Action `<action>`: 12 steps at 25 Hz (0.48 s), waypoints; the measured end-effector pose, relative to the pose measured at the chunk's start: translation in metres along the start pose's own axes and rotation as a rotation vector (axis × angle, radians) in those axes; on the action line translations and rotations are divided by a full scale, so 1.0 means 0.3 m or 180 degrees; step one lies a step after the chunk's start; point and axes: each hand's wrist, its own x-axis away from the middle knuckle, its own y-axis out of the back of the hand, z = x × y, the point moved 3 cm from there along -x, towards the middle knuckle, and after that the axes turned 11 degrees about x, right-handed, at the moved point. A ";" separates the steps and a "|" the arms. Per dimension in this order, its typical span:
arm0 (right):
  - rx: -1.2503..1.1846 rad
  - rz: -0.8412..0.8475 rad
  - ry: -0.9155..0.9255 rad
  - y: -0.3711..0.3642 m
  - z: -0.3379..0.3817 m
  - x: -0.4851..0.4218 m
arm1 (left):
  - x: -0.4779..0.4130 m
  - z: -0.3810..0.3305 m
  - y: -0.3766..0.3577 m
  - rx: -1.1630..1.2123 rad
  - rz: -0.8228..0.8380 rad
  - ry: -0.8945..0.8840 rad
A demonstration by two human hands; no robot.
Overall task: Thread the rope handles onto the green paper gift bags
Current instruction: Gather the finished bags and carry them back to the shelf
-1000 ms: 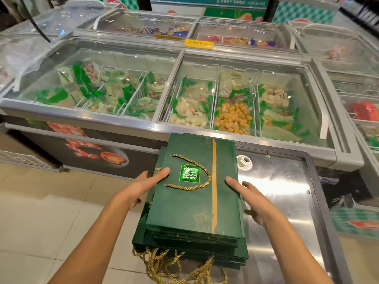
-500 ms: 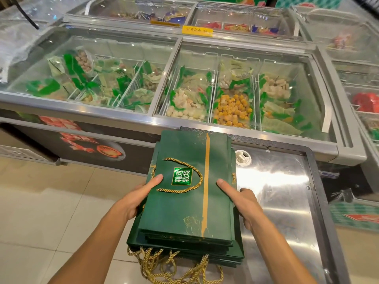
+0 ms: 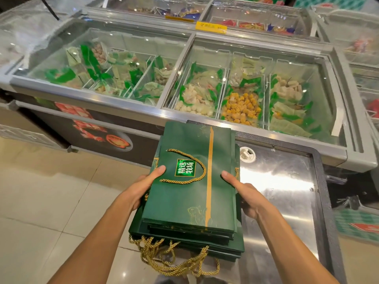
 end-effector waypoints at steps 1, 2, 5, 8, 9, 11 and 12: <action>-0.0016 0.0097 0.0080 -0.002 0.002 0.008 | 0.018 0.009 -0.004 0.0039 -0.0031 -0.0020; -0.0024 0.0165 0.0118 -0.005 0.008 0.021 | 0.045 0.021 -0.011 0.0082 -0.0079 -0.0039; 0.0060 0.0468 0.0230 -0.054 0.037 0.048 | 0.150 0.066 0.007 0.0279 -0.0383 -0.0153; 0.0342 0.0764 0.0341 -0.160 0.083 0.055 | 0.285 0.134 0.085 0.0511 -0.0798 -0.0288; 0.0445 0.0911 0.0397 -0.219 0.109 0.059 | 0.345 0.161 0.125 0.0659 -0.0961 -0.0378; 0.0721 0.1221 0.0499 -0.358 0.156 0.065 | 0.470 0.209 0.200 0.0986 -0.1318 -0.0510; 0.0870 0.1402 0.0566 -0.442 0.175 0.079 | 0.536 0.240 0.242 0.1151 -0.1486 -0.0573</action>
